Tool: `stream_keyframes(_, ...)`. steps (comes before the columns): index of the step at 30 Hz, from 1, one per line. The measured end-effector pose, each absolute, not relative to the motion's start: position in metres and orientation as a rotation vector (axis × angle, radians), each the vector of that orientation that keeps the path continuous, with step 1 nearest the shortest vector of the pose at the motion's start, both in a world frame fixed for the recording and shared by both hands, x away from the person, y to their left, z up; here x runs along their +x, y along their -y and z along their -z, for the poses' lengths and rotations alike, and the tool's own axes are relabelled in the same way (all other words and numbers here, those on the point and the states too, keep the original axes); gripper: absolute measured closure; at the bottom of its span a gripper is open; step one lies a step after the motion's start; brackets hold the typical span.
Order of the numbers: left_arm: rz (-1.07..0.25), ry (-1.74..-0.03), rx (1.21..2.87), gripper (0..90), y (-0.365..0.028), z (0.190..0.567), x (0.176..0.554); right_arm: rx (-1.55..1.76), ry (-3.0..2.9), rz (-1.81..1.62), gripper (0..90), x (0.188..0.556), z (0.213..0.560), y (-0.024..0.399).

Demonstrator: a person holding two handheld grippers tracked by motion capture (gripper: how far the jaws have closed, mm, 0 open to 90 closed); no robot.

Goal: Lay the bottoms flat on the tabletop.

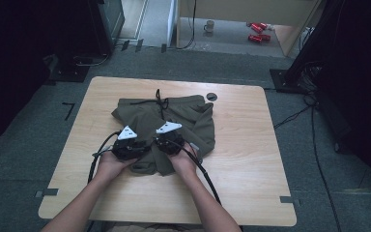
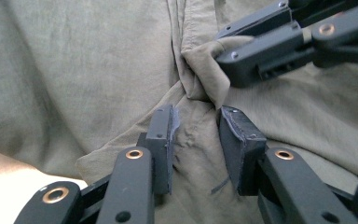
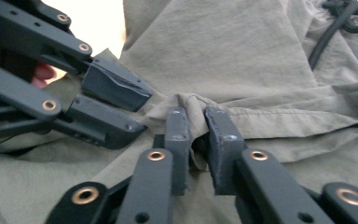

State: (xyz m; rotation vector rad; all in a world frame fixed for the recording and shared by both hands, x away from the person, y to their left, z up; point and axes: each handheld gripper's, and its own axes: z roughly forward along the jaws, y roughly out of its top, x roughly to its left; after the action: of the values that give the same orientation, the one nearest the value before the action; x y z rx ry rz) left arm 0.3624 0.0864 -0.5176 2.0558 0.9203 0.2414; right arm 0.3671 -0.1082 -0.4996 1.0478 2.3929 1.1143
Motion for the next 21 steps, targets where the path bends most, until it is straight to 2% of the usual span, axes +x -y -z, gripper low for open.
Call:
stream_keyframes(5, -0.258, -0.939, 2.05, 66.1, -0.078, 0.518, 0.374, 1.084, -2.361, -1.102, 84.2, 0.377, 0.493, 0.119)
stream_keyframes(10, -0.253, -0.939, 2.072, 57.9, -0.074, 0.515, 0.374, 1.089, -2.346, -1.141, 84.2, 0.373, 0.479, 0.129)
stream_keyframes(15, -0.224, -0.958, 2.069, 56.8, -0.075, 0.514, 0.374, 1.022, -2.309, -1.211, 84.0, 0.346, 0.453, 0.139)
stream_keyframes(21, -0.236, -0.941, 2.082, 55.7, -0.075, 0.514, 0.372, 0.982, -2.284, -1.239, 83.6, 0.319, 0.438, 0.151)
